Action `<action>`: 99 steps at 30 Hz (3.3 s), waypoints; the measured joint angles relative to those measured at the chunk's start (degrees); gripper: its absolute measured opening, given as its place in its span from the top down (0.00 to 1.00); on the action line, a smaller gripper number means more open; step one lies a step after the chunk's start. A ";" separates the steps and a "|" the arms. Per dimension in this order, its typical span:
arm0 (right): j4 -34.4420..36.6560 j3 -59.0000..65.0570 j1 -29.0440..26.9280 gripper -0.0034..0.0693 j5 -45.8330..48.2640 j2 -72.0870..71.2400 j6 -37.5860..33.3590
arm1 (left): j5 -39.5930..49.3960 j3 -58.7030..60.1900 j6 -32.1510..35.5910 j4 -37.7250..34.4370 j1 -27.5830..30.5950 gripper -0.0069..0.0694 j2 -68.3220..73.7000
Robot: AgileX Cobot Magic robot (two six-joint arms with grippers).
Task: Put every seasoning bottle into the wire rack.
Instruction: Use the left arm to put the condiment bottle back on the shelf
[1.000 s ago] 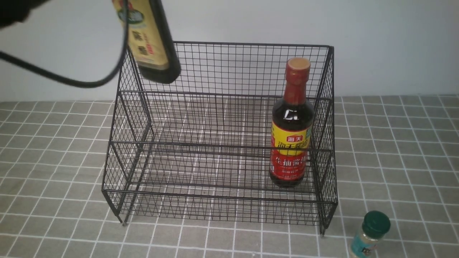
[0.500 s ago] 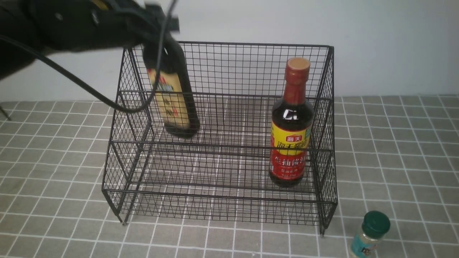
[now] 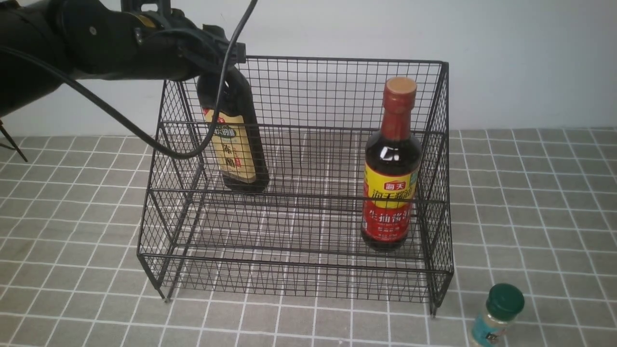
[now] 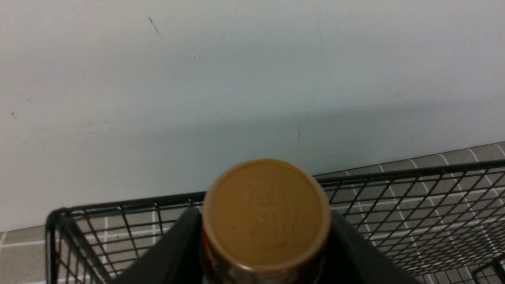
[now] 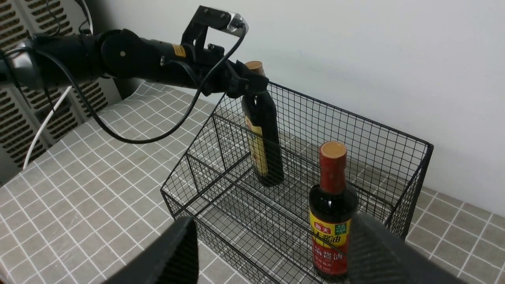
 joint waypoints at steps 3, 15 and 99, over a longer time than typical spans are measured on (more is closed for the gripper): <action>0.00 0.00 0.00 0.32 0.00 0.00 0.27 | 0.03 -0.05 0.29 0.00 0.00 0.43 0.00; -0.05 0.00 0.00 0.32 0.00 0.00 0.38 | -1.86 -0.59 -0.44 -0.06 0.00 0.10 -3.05; 0.13 0.00 0.00 0.32 0.19 0.00 0.55 | 8.24 -0.73 12.38 -11.68 -0.17 0.92 3.42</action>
